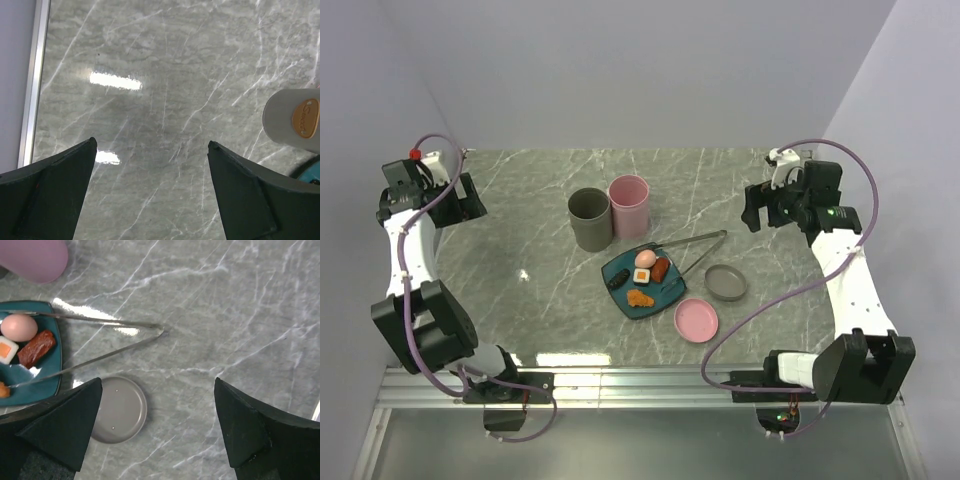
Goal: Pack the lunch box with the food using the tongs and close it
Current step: Pick up the clamp at the center of the board.
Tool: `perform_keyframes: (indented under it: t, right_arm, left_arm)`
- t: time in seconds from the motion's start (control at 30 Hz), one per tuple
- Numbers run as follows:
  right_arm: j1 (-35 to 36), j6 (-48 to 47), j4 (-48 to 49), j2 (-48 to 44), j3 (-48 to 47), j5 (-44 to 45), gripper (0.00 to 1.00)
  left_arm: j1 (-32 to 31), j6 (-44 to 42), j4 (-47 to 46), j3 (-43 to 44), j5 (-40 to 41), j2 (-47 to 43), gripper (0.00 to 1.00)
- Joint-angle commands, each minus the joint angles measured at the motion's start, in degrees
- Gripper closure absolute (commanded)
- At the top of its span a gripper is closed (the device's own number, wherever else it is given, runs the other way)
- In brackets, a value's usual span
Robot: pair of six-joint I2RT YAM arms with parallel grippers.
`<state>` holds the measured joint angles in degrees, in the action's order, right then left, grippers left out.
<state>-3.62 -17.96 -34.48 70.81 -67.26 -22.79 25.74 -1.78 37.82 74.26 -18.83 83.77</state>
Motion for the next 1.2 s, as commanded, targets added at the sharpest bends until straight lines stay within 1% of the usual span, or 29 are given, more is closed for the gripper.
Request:
perform_keyframes:
  t: [0.0,0.07,0.1,0.17,0.2,0.27,0.3,0.37,0.4,0.43,0.47,0.53,0.6,0.67,0.7,0.77,0.8,0.9,1.03,1.17]
  right_arm:
    - [0.54,-1.03,-2.35,0.82,-3.40,-2.00,0.00]
    - [0.54,-1.55,-2.87,1.26,-3.84,-2.70,0.00]
    - [0.72,-2.25,-3.74,1.44,-4.36,-3.31,0.00]
    - [1.24,-5.76,-4.72,2.05,-4.98,-4.63,0.00]
    - [1.77,-10.04,-6.29,2.32,-5.94,-5.68,0.00]
    - [2.12,-14.72,-8.31,3.90,-7.17,-7.44,0.00]
    - [2.65,-19.53,-11.11,5.73,-9.01,-7.62,0.00]
    - [3.00,-23.60,-13.59,7.67,-11.21,-7.80,0.00]
    - [3.09,-27.71,-16.29,8.81,-13.66,-8.24,0.00]
    - [3.18,-29.66,-17.63,10.91,-14.99,-8.50,0.00]
    - [3.26,-31.60,-18.86,11.98,-16.22,-8.76,0.00]
    - [3.35,-37.92,-22.02,14.88,-19.39,-9.38,0.00]
    - [3.35,-43.01,-22.12,16.98,-20.88,-8.95,0.00]
    - [3.35,-46.89,-22.30,18.31,-22.11,-9.29,0.00]
    - [3.35,-50.91,-22.56,19.79,-22.38,-9.64,0.00]
    - [3.35,-55.32,-23.44,21.47,-23.43,-10.52,0.00]
    - [4.92,-59.26,-23.79,22.78,-23.70,-10.61,0.00]
    - [7.03,-63.59,-23.88,25.95,-24.49,-10.00,0.00]
    - [9.41,-69.13,-27.39,30.61,-25.99,-9.38,0.00]
    - [10.82,-72.22,-26.08,32.64,-25.11,-9.91,0.00]
  left_arm:
    - [-0.69,-1.38,-2.84,1.15,-1.65,-3.61,0.01]
    - [-1.04,-2.43,-2.93,1.94,-3.48,-4.92,0.01]
    - [-1.04,-4.00,-2.41,3.25,-7.50,-5.36,0.01]
    - [-1.48,-5.86,-1.01,4.22,-12.69,-6.85,0.01]
    - [-1.65,-7.87,-0.39,4.58,-17.33,-7.56,0.01]
    - [-3.58,-9.11,-0.21,4.14,-19.75,-9.75,0.01]
    - [-5.50,-10.60,0.23,4.05,-20.80,-10.46,0.01]
    - [-8.23,-11.92,0.67,3.00,-20.29,-12.74,0.01]
    - [-9.46,-12.80,0.41,2.30,-19.93,-13.62,0.01]
    - [-11.48,-12.98,-0.20,1.60,-19.93,-14.59,0.01]
    - [-12.37,-12.90,-0.99,-0.41,-20.02,-16.68,0.01]
    - [-13.25,-11.06,-4.50,-2.44,-20.28,-18.72,0.01]
    - [-13.26,-8.86,-6.00,-4.38,-22.03,-20.48,0.01]
    - [-13.17,-8.15,-5.31,-4.39,-25.44,-20.57,0.01]
    - [-13.26,-7.89,-4.78,-4.21,-27.03,-20.49,0.00]
    - [-13.26,-7.71,-3.29,-4.04,-29.24,-19.96,0.01]
    - [-13.26,-7.19,-3.11,-3.95,-30.38,-19.61,0.01]
    - [-13.26,-6.92,-1.79,-3.16,-29.78,-18.12,0.01]
    - [-13.34,-7.01,0.41,-1.31,-28.98,-15.92,0.01]
    - [-13.26,-6.74,1.11,-1.22,-30.91,-15.12,0.01]
